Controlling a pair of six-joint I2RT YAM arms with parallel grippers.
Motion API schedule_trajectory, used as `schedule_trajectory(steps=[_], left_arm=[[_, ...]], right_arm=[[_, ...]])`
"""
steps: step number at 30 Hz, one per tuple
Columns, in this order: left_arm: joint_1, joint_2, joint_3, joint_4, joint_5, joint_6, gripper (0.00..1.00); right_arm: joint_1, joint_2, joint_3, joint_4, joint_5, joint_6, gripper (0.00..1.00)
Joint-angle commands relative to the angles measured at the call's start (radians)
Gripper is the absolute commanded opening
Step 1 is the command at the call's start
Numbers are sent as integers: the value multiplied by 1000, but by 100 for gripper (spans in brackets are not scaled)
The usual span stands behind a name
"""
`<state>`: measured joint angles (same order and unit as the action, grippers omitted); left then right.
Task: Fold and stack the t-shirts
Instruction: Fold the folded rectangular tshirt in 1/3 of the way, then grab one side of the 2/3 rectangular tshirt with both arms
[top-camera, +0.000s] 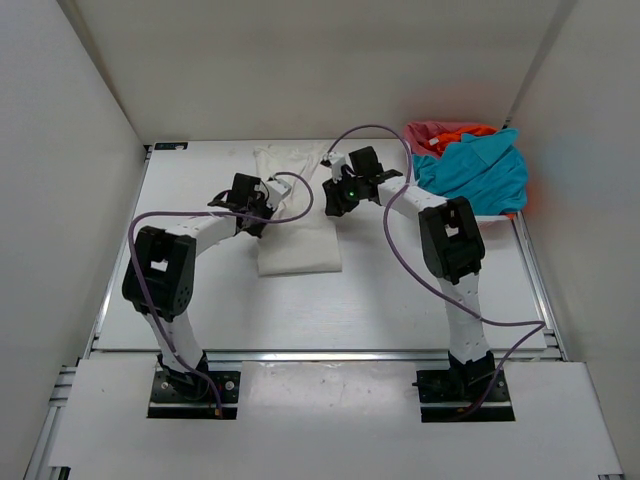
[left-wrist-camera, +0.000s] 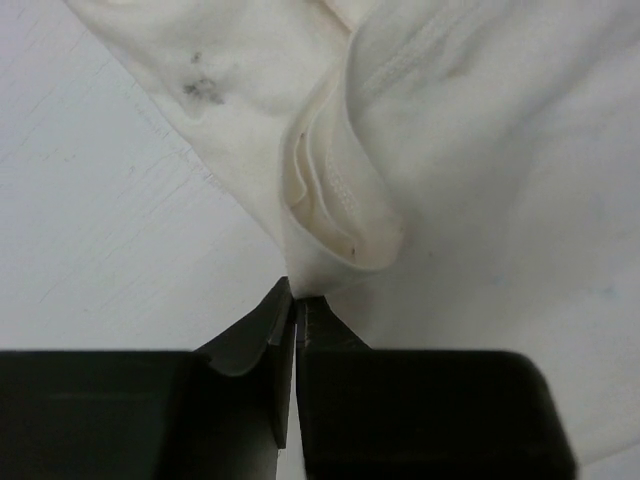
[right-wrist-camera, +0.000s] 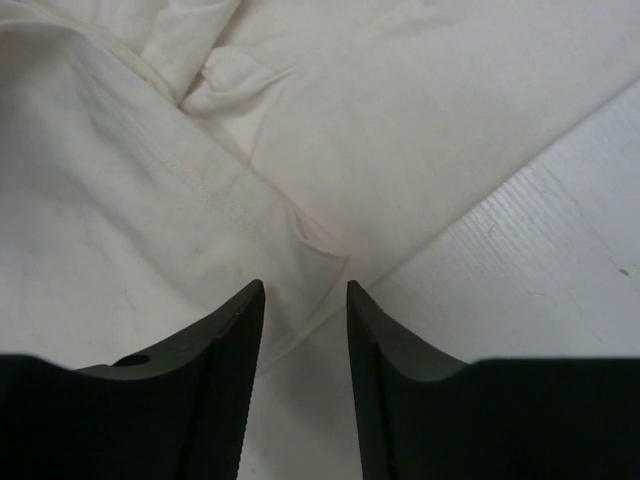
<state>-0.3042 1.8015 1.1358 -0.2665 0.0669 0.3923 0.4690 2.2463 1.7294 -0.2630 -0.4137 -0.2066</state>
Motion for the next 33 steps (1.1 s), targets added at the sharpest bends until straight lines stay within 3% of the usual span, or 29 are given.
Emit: schedule_trajectory(steps=[1, 3, 5, 8, 11, 15, 20, 25, 29, 33], left_arm=[[17, -13, 58, 30, -64, 5, 16], [33, -24, 68, 38, -112, 0, 31], [42, -24, 84, 52, -156, -7, 56], [51, -25, 125, 47, -235, 2, 70], [54, -19, 188, 17, -295, 14, 73], [27, -103, 177, -77, -195, 123, 71], [-101, -304, -72, -184, -57, 351, 73], [-200, -395, -191, -365, 48, 413, 74], [-226, -413, -301, -294, -2, 402, 76], [-210, -398, -312, -266, 11, 399, 77]], right_arm=[[-7, 7, 42, -15, 56, 27, 45], [-7, 1, 45, -9, 90, 27, 50], [-16, 3, 56, -4, 111, 33, 48], [-21, -33, 38, 7, 136, 41, 42], [-15, -103, -42, 56, 142, 41, 35], [0, -213, -181, 97, 112, 42, 35], [29, -324, -313, 68, 23, -71, 44], [83, -407, -445, 39, -75, -252, 50], [138, -433, -527, 68, -65, -330, 52], [155, -449, -568, 105, -77, -344, 53]])
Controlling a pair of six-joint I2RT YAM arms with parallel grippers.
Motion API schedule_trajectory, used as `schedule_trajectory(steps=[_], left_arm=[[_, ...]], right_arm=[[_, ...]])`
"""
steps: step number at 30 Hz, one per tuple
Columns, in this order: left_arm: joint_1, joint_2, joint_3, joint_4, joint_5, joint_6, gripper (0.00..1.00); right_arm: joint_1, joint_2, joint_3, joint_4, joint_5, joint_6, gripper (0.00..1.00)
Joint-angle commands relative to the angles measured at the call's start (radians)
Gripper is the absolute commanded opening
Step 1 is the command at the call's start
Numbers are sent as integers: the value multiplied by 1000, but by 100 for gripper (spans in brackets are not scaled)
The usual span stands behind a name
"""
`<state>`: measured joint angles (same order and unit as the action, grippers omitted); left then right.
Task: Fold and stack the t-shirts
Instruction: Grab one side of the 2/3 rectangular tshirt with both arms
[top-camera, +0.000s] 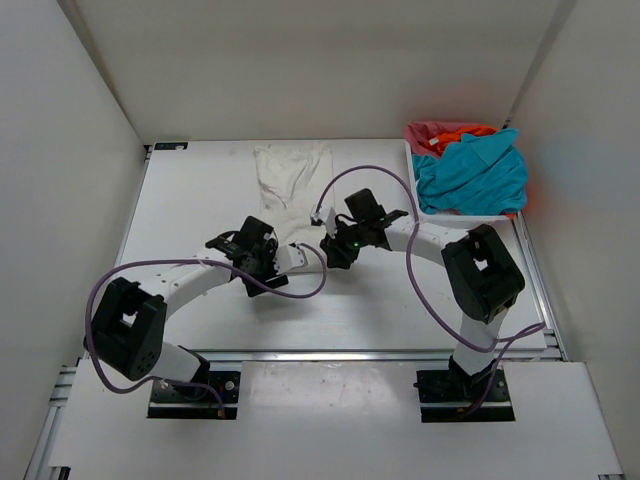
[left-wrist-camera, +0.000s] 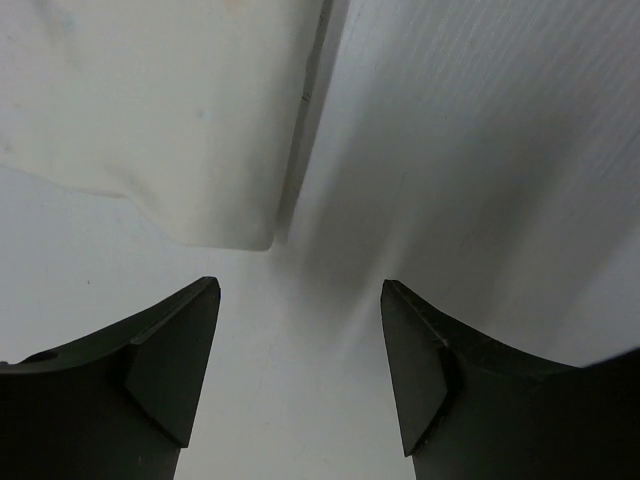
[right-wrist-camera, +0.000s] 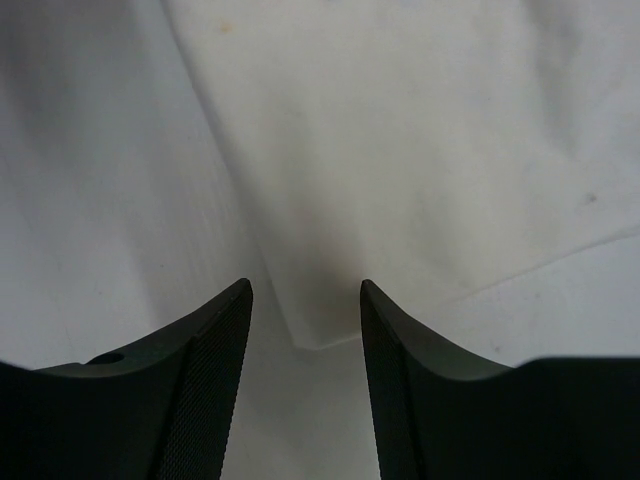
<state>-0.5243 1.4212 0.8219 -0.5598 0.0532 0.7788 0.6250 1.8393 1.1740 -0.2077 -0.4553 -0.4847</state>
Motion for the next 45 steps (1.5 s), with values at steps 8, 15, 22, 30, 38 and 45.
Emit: schedule_trajectory(steps=[8, 15, 22, 30, 38, 45], left_arm=[[-26, -22, -84, 164, -50, 11, 78], [-40, -4, -93, 259, -98, 16, 79], [-31, 44, -90, 287, -122, 45, 79], [-28, 94, -99, 340, -125, 60, 67], [-32, 88, -110, 348, -115, 57, 21], [-31, 70, -81, 305, -56, 25, 0]], right_arm=[[39, -38, -54, 54, 16, -100, 56], [48, -15, -70, 70, 75, -136, 58], [55, 35, -62, 86, 130, -143, 57], [51, 64, -56, 79, 158, -140, 47], [53, 61, -51, 80, 155, -130, 14], [48, 37, -34, 51, 115, -129, 0]])
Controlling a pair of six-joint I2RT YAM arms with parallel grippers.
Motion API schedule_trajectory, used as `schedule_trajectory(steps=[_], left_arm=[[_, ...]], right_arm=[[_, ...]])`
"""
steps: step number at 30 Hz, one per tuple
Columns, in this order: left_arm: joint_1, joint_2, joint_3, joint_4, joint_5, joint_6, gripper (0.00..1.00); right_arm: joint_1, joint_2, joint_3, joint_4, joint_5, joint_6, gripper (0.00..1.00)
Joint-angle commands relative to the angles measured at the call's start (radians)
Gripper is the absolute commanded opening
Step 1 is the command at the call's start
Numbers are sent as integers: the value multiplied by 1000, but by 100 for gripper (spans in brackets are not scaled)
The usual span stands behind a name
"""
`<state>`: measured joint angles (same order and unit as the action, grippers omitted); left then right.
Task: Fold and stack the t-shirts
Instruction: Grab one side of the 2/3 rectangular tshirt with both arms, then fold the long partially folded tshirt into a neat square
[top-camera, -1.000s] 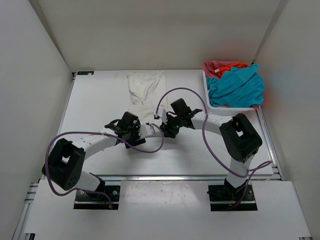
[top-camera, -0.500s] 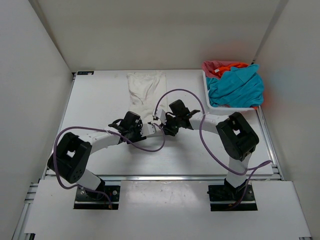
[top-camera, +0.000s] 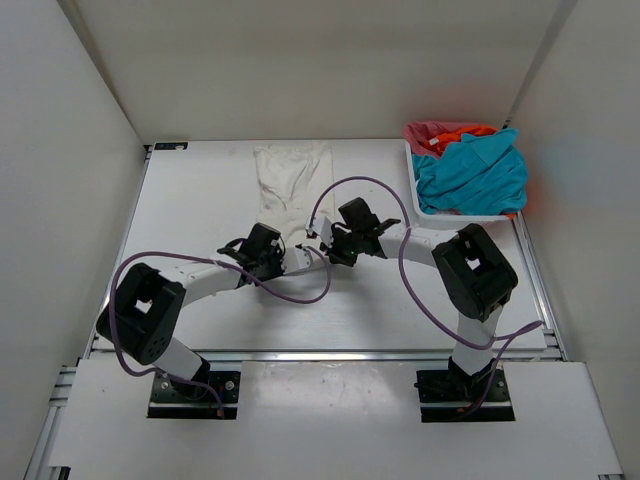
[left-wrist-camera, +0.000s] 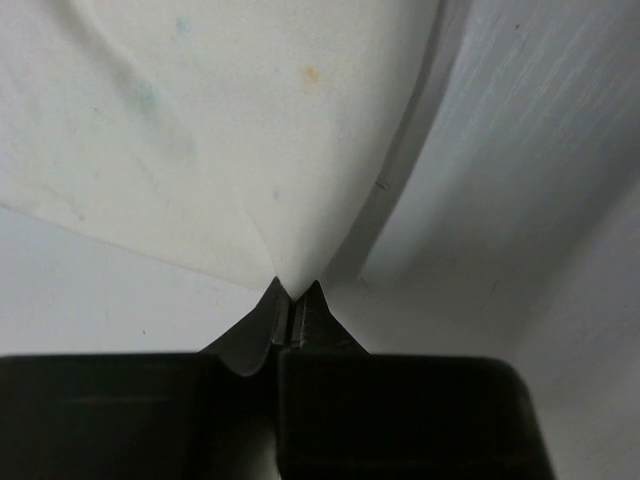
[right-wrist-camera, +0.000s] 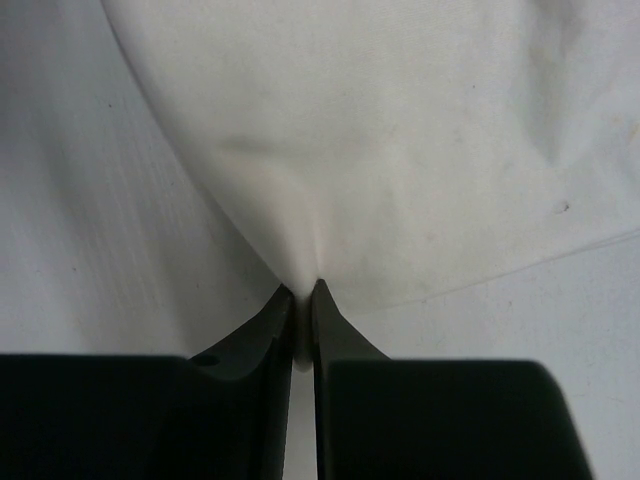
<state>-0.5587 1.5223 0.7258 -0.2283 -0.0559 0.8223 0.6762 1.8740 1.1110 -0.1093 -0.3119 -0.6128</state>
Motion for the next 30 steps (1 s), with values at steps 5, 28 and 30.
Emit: schedule_trajectory(steps=[5, 28, 30], left_arm=[[26, -60, 47, -129, 123, -29, 0], [-10, -261, 264, -779, 249, -124, 0], [-12, -260, 302, -813, 246, -135, 0]], right_arm=[[-10, -12, 61, -98, -101, 15, 0], [-87, -145, 368, -700, -308, -163, 0], [-83, -150, 400, -737, -329, -157, 0]])
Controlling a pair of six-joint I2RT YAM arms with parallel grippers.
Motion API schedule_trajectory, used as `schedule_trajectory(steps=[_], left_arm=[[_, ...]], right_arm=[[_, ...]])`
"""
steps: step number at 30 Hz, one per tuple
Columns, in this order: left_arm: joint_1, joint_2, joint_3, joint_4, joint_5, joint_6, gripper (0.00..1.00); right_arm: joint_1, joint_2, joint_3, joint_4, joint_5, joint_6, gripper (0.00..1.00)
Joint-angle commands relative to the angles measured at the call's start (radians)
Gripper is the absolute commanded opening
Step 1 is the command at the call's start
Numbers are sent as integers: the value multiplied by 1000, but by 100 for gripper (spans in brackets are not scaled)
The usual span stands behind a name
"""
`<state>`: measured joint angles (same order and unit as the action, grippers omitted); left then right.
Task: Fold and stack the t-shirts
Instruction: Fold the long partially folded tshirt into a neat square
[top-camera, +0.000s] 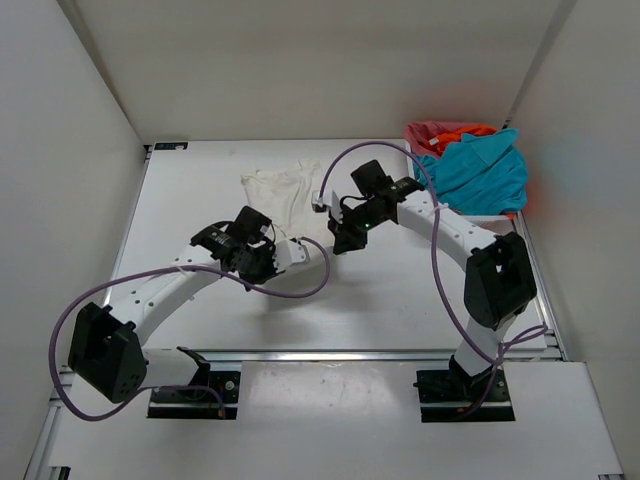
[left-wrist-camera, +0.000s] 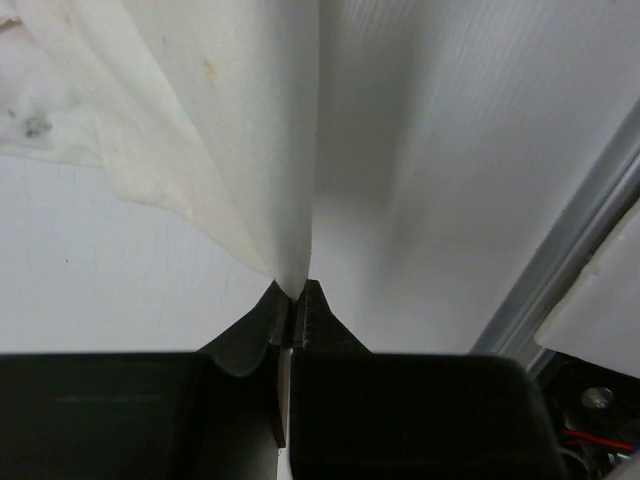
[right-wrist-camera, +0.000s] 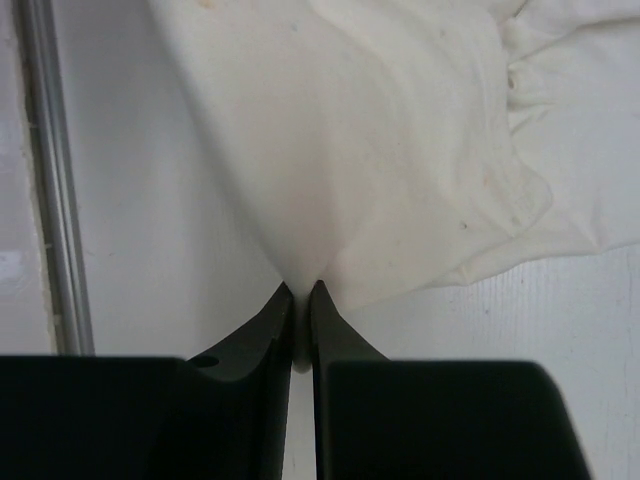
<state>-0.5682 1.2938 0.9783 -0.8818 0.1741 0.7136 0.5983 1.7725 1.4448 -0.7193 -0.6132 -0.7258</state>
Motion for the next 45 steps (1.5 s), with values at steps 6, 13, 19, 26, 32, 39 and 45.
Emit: schedule_trajectory(steps=[6, 13, 19, 26, 32, 39, 45], left_arm=[[-29, -44, 79, -210, 19, -66, 0], [-50, -53, 170, -253, 68, -86, 0], [-3, -13, 321, -325, 201, -97, 0], [65, 122, 398, -269, 307, -192, 0], [152, 209, 419, -134, 300, -259, 0], [211, 269, 408, 44, 300, -359, 0], [254, 321, 413, 148, 321, -456, 0]], right_arm=[[11, -65, 135, -247, -14, -72, 0], [35, -134, 169, -285, -20, -58, 0], [17, -136, 290, -384, -75, -9, 0], [-63, -78, 310, -356, -181, 48, 1], [-149, 63, 462, -335, -276, 117, 1], [-213, 243, 615, -309, -260, 146, 0], [-216, 381, 797, -275, -224, 175, 0]])
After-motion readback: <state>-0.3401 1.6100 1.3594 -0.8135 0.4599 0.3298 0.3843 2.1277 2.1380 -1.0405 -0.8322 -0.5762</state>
